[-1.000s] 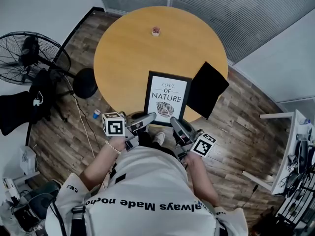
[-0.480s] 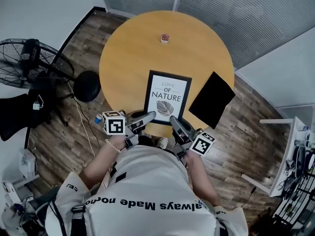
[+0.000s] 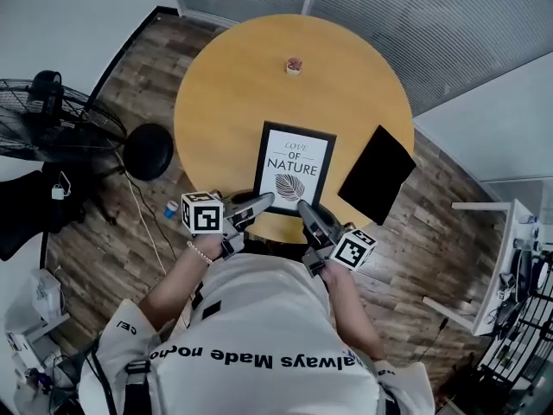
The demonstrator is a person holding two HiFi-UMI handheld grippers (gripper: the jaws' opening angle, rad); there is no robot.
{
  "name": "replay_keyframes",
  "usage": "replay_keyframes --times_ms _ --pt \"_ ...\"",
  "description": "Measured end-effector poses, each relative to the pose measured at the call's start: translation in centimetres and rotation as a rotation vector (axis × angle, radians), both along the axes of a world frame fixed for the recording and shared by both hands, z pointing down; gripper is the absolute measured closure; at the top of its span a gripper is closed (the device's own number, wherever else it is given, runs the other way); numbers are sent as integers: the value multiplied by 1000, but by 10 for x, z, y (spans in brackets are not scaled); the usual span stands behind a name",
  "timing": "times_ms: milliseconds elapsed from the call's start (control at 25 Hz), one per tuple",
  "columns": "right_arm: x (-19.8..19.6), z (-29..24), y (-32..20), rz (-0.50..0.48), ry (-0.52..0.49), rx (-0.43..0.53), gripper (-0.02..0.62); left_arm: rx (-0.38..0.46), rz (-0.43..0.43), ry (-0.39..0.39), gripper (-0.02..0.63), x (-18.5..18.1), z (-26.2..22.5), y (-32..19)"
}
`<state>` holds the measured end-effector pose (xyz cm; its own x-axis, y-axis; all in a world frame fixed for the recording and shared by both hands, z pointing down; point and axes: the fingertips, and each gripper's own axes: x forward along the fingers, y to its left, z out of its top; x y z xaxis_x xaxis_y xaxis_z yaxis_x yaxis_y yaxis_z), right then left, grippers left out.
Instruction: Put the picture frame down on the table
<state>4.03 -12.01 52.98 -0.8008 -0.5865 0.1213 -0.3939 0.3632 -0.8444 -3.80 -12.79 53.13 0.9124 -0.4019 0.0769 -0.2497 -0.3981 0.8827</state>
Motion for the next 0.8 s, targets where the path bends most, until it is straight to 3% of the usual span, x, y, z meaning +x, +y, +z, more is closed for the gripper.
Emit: replay_keyframes --times_ms 800 --pt "18 102 11 87 176 -172 468 -102 44 -203 511 18 103 8"
